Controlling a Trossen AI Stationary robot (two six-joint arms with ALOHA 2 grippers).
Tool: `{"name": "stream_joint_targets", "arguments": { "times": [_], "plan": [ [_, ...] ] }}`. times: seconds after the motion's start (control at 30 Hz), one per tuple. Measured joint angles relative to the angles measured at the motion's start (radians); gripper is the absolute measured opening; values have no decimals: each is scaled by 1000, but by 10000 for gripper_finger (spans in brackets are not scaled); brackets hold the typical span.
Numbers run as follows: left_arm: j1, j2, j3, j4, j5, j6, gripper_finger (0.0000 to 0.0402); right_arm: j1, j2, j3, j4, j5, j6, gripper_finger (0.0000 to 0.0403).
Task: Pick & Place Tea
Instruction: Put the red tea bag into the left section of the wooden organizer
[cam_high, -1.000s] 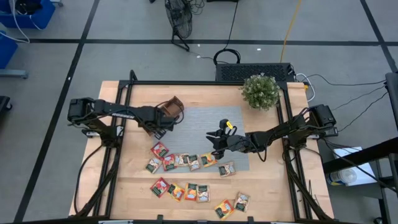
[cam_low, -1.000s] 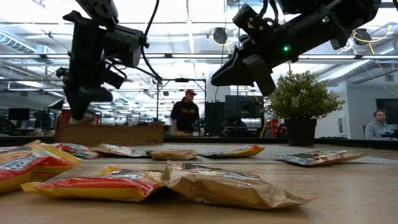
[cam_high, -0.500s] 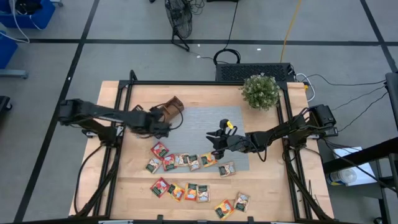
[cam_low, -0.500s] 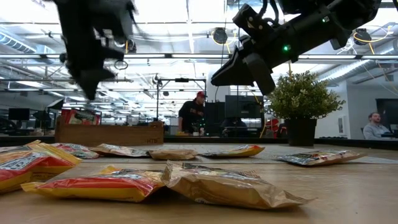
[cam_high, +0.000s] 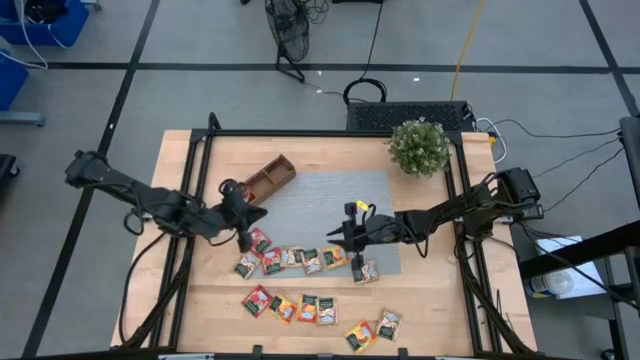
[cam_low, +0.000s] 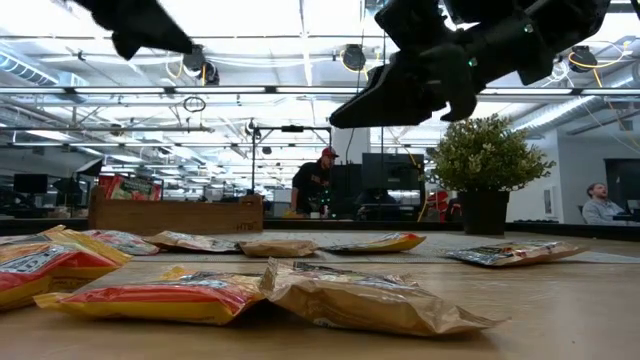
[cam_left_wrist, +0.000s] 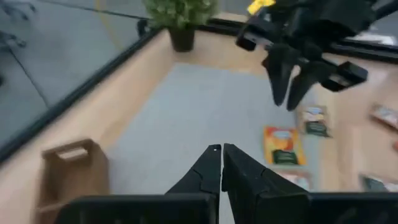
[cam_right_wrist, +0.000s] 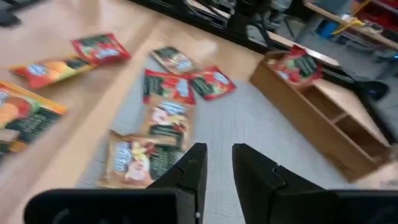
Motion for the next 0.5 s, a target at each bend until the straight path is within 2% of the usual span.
{"name": "stream_joint_targets", "arguments": {
  "times": [0.17,0.33,0.5],
  "plan": [
    [21,-23,-100,-68,52,-257,52,0,0,0,25,-19,4,88],
    [91,45,-175,-69,262,-464,109,0,0,0,65,-18,5,107],
    [157,155,-204,-103,420,-609,175,0,0,0,83,-18,5,117]
  ]
}}
